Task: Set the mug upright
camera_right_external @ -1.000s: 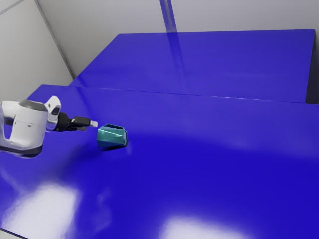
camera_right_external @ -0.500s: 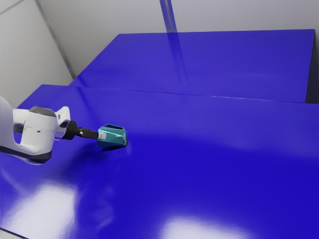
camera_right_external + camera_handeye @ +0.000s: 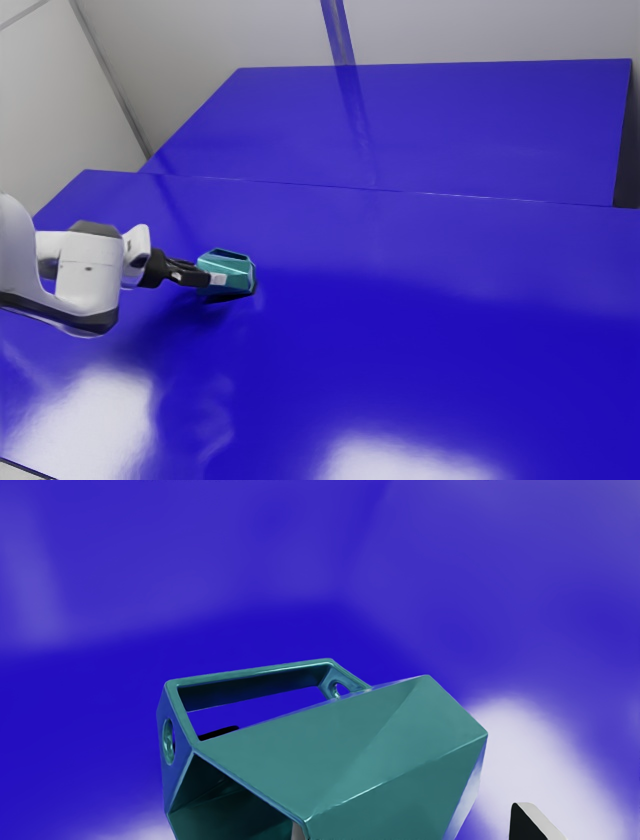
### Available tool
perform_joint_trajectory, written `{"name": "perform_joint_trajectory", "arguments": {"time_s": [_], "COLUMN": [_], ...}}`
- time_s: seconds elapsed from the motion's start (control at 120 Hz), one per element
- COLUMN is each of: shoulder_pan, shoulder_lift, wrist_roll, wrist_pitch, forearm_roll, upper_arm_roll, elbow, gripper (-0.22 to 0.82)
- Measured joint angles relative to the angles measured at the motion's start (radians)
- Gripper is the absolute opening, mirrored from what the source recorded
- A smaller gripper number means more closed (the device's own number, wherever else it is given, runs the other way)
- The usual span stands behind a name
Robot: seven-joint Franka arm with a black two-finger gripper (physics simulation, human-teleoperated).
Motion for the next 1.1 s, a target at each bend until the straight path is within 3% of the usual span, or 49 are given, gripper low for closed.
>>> {"name": "perform_joint_trajectory", "arguments": {"time_s": [0.367,0.417,0.567,0.675,0.8,1.1], "shoulder_pan": [-0.004,-0.005,-0.007,-0.010,-0.010,-0.039], "shoulder_lift": [-0.008,-0.009,-0.033,-0.044,-0.045,-0.117], "wrist_roll": [0.070,0.076,0.092,0.101,0.110,0.108], "wrist_pitch": [-0.013,-0.013,-0.012,-0.012,-0.011,0.032], "forearm_roll": [-0.066,-0.078,-0.108,-0.124,-0.142,-0.143], "upper_arm_roll": [-0.057,-0.067,-0.106,-0.126,-0.131,-0.155], "elbow": [0.001,0.001,0.001,0.001,0.001,0.003], "gripper": [0.37,0.32,0.06,-0.06,-0.12,-0.15]}}
